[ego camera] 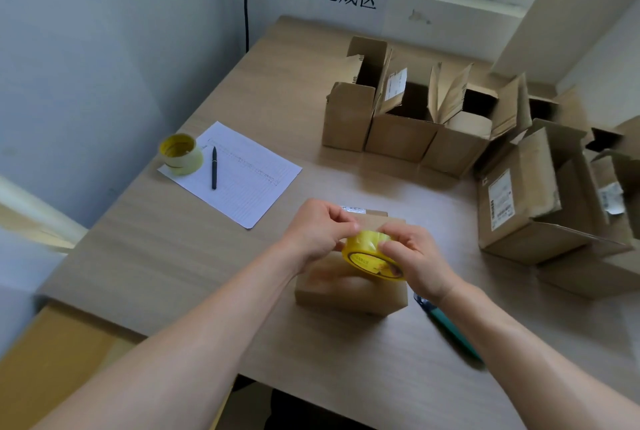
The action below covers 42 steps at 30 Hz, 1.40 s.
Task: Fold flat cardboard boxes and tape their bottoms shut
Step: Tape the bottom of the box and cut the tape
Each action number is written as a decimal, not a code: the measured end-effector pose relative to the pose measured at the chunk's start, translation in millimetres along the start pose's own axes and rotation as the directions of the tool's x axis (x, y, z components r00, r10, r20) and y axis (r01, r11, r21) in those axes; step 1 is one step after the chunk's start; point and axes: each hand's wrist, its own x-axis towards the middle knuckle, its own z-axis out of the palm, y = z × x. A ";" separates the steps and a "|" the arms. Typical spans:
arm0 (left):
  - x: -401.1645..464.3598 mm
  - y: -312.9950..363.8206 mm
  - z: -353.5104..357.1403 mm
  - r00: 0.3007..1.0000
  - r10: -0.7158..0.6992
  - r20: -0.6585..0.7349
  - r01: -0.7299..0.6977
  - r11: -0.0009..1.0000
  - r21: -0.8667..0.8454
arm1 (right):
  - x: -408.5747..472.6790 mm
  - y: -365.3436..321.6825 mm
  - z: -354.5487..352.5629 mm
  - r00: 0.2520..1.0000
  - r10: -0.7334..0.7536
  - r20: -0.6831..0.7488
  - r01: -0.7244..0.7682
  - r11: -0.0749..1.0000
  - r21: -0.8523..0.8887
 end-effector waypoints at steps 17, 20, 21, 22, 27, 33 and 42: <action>-1.8 -49.0 -8.9 0.895 0.043 -0.445 0.019 0.991 0.133 | -11.6 26.8 12.4 0.912 -0.160 -0.377 0.046 0.955 -0.294; -3.7 -57.9 -11.2 0.896 -0.041 -0.442 0.061 0.998 0.031 | -12.8 26.7 14.5 0.906 -0.230 -0.354 0.090 0.925 -0.370; -3.7 -60.4 -12.5 0.895 -0.073 -0.441 0.078 0.997 -0.006 | -11.4 27.4 15.4 0.915 -0.197 -0.353 0.065 0.933 -0.353; -2.7 -62.6 -13.8 0.892 -0.090 -0.443 0.088 0.996 -0.024 | -8.6 28.6 16.3 0.927 -0.138 -0.347 0.016 0.943 -0.333; 5.4 -69.7 -22.6 0.880 -0.082 -0.468 0.109 0.994 0.031 | 3.7 32.1 13.1 0.947 -0.038 -0.318 -0.063 0.952 -0.300; 13.7 -84.9 -34.6 0.880 -0.133 -0.457 0.148 0.989 -0.002 | 4.0 33.2 1.2 0.883 -0.336 -0.327 0.150 0.864 -0.481; 28.1 -97.8 -32.4 0.916 -0.162 -0.367 0.243 0.952 0.187 | 7.8 39.0 3.2 0.917 -0.321 -0.239 0.169 0.852 -0.495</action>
